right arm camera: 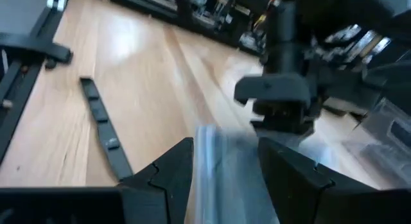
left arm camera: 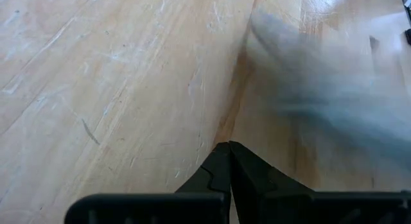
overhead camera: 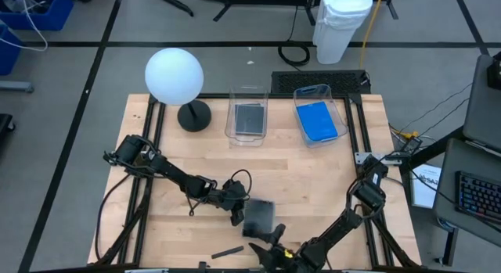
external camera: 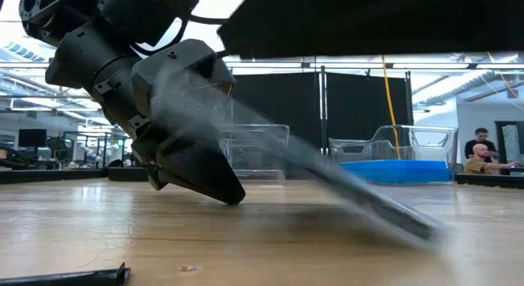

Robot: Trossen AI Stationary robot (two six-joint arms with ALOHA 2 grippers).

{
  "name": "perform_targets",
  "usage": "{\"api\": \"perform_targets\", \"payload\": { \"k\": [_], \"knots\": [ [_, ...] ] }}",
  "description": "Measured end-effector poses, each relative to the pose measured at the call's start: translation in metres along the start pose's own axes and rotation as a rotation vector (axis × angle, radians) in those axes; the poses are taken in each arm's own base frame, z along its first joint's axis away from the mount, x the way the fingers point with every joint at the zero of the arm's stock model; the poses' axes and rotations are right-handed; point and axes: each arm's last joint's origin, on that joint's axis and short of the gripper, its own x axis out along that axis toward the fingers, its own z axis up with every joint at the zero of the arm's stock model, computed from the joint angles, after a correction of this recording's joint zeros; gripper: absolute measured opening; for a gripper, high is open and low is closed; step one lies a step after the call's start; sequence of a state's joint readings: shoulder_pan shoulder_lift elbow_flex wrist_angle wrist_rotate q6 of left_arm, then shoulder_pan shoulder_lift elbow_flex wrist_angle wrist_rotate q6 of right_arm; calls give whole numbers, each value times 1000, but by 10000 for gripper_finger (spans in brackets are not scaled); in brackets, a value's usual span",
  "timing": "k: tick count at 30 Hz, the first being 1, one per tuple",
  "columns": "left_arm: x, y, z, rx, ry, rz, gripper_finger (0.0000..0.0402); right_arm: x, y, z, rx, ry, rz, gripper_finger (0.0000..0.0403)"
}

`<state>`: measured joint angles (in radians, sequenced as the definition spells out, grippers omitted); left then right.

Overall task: Pick & place jewel cases by type
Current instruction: Put the black CD case into the left transparent bin

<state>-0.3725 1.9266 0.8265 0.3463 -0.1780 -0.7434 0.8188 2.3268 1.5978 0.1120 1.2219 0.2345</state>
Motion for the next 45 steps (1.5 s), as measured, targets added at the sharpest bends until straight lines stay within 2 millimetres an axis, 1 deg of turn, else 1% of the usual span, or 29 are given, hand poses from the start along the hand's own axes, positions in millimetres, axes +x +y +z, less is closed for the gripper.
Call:
{"api": "perform_targets", "payload": {
  "k": [7, 9, 11, 14, 17, 20, 23, 26, 29, 31, 34, 37, 40, 42, 45],
  "knots": [
    [0, 0, 0, -3, 0, -1, 8, 10, -5, -7, 2, 63, 27, 167],
    [0, 0, 0, -3, 1, -1, 8, 10, -6, -7, -8, 68, 38, 167],
    [0, 0, 0, -3, 8, -7, 7, 6, -6, -5, -62, 68, 44, 167],
    [0, -1, 0, 8, 25, -25, 7, -10, -7, 0, -153, 69, 96, 167],
    [0, -1, -1, 30, 59, -63, 8, -35, -7, 9, -189, 79, 214, 166],
    [-1, -3, -2, 37, 101, -113, 7, -51, -9, 4, -237, 150, 296, 167],
    [0, -3, -2, 26, 120, -134, 8, -55, -17, -7, -269, 283, 346, 171],
    [0, -2, -1, 18, 119, -132, 8, -52, -26, -19, -311, 456, 399, 178],
    [0, -1, 1, 3, 113, -129, 8, -46, -38, -23, -367, 590, 411, 186],
    [0, 0, 2, -9, 109, -126, 7, -41, -45, -25, -420, 632, 393, 190],
    [0, 0, 2, -13, 98, -117, 7, -32, -53, -28, -511, 664, 365, 197],
    [0, 0, 3, -13, 85, -117, 7, -20, -61, -35, -568, 673, 328, 201],
    [0, 0, 4, -15, 77, -119, 8, -5, -67, -44, -576, 678, 297, 205],
    [0, 0, 4, -16, 76, -117, 8, 1, -69, -48, -567, 670, 279, 205],
    [0, 0, 4, -15, 75, -116, 8, 6, -72, -46, -589, 618, 210, 197]
  ]
}}
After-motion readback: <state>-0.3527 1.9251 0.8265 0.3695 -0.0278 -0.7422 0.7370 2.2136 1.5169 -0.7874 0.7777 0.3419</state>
